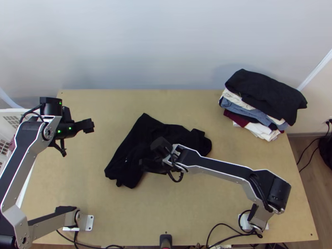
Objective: Fold the t-shirt
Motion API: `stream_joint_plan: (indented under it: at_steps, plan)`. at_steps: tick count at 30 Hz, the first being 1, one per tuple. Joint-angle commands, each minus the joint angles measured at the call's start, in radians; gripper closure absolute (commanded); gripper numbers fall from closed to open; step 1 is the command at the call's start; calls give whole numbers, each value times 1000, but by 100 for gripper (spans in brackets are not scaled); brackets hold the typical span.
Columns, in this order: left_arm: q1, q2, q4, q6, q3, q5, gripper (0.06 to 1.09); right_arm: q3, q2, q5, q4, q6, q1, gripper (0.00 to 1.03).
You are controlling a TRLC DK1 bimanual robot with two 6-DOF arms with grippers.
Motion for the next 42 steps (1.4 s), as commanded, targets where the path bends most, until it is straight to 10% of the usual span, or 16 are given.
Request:
stream_joint_plan:
  at_steps: [1,10,18,42]
  plan:
    - [6,-9,10,-2,-17,7,10,34,41,-7,6,27,15,55]
    - [6,-4,11,9,-8,7,10,76,94,-7,6,25,21,56]
    - [12,8,13,12,-5,7,10,89,110,-7,6,42,12,100]
    - [-201,50,57,64,6,7,10,11,-332,108,-57,-100,-290,100]
